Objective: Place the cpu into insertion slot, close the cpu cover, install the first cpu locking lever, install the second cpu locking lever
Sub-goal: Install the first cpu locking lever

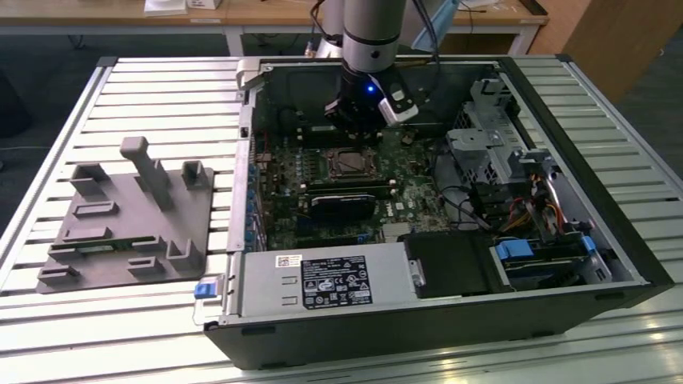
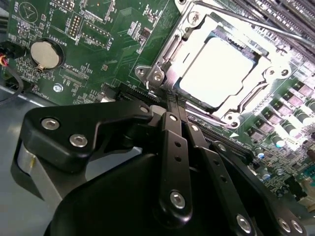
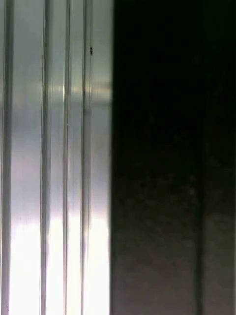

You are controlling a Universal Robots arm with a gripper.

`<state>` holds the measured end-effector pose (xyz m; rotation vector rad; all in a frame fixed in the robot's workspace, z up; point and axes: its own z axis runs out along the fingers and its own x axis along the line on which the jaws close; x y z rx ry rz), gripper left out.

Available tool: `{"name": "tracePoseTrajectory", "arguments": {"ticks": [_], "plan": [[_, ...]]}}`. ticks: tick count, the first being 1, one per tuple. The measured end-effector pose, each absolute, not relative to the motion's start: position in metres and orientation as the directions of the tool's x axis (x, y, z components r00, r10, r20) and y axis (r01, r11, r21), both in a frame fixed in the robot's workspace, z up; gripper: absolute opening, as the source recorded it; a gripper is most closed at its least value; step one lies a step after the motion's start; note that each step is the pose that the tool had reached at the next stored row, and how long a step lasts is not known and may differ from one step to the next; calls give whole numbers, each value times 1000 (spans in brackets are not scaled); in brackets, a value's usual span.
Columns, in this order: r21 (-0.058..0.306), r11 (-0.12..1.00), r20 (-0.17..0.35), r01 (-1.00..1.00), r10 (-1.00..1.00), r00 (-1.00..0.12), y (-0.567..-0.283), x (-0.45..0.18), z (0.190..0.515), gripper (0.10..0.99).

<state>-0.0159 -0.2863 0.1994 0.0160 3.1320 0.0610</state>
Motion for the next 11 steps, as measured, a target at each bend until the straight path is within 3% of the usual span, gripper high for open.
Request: {"name": "tracePoseTrajectory", "arguments": {"ticks": [11], "plan": [[36, 999, -9, 10, 10, -1000, -283, -15, 196, 106]]}}
